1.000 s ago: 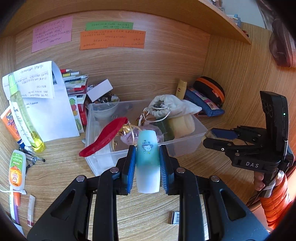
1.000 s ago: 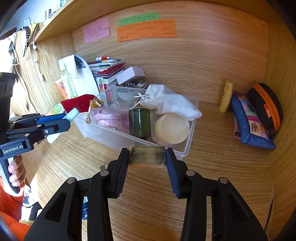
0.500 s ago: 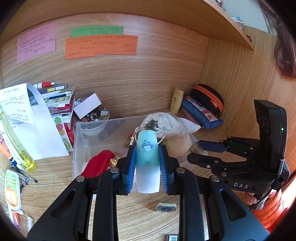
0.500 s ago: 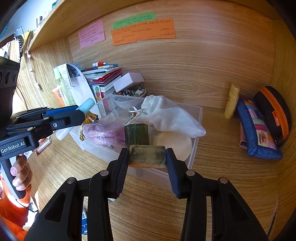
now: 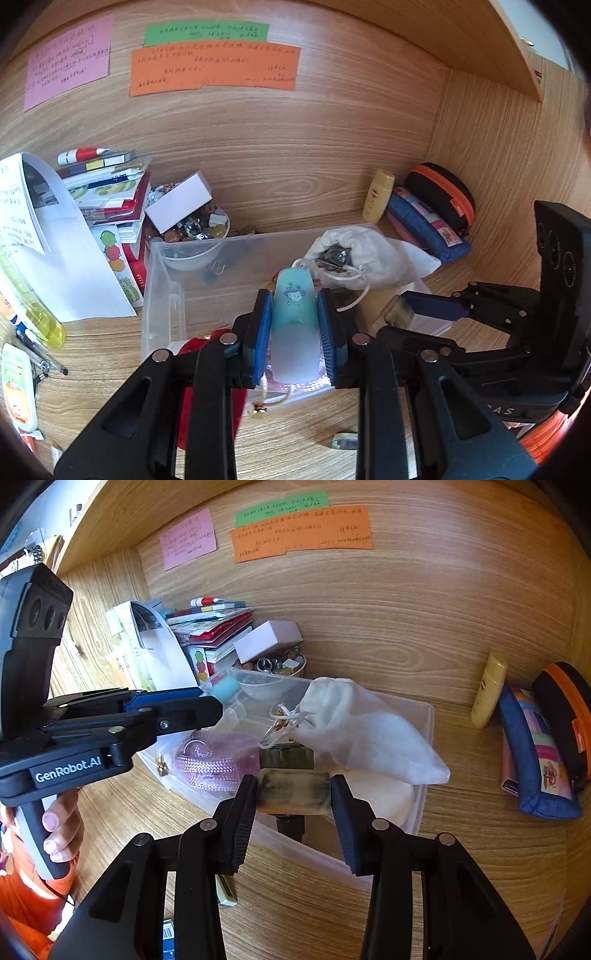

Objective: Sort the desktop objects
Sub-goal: 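Carry the bottle and soap bar into the clear box and release both, then move both grippers back toward the blue Max box and beige block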

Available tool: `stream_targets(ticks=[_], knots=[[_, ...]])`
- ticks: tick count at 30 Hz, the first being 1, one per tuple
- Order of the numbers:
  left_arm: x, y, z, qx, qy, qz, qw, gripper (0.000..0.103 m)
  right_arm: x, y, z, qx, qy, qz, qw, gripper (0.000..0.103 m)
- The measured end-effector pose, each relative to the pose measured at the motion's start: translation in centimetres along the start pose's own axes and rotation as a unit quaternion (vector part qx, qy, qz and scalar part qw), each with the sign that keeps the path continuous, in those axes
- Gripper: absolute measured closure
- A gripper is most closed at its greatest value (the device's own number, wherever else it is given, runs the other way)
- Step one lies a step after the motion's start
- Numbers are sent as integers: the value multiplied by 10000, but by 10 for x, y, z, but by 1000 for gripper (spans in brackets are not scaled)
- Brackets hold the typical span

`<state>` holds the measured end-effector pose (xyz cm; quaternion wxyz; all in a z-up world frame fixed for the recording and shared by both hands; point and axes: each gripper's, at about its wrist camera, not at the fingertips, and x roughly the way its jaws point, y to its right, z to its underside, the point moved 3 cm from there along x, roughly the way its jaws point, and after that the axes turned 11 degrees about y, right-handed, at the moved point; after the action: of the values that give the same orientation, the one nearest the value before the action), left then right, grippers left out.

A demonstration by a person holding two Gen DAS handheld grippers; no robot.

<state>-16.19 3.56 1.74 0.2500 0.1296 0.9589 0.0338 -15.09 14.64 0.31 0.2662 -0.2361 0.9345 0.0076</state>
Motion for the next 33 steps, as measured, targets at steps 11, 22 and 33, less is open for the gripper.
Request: stream_targets(ticks=[11,22,33], knots=[[5,3,7,120,-62,26,9999,78,14,-6,6,-192,-200,46,9996,66],[-7,9,2,175,18,72,9998,78,15,-9,6,-309,-200,80,9993,65],[-39,20,-4,378,322,-23,9988,61,-9,-21,2,-436,80,112,9990,49]])
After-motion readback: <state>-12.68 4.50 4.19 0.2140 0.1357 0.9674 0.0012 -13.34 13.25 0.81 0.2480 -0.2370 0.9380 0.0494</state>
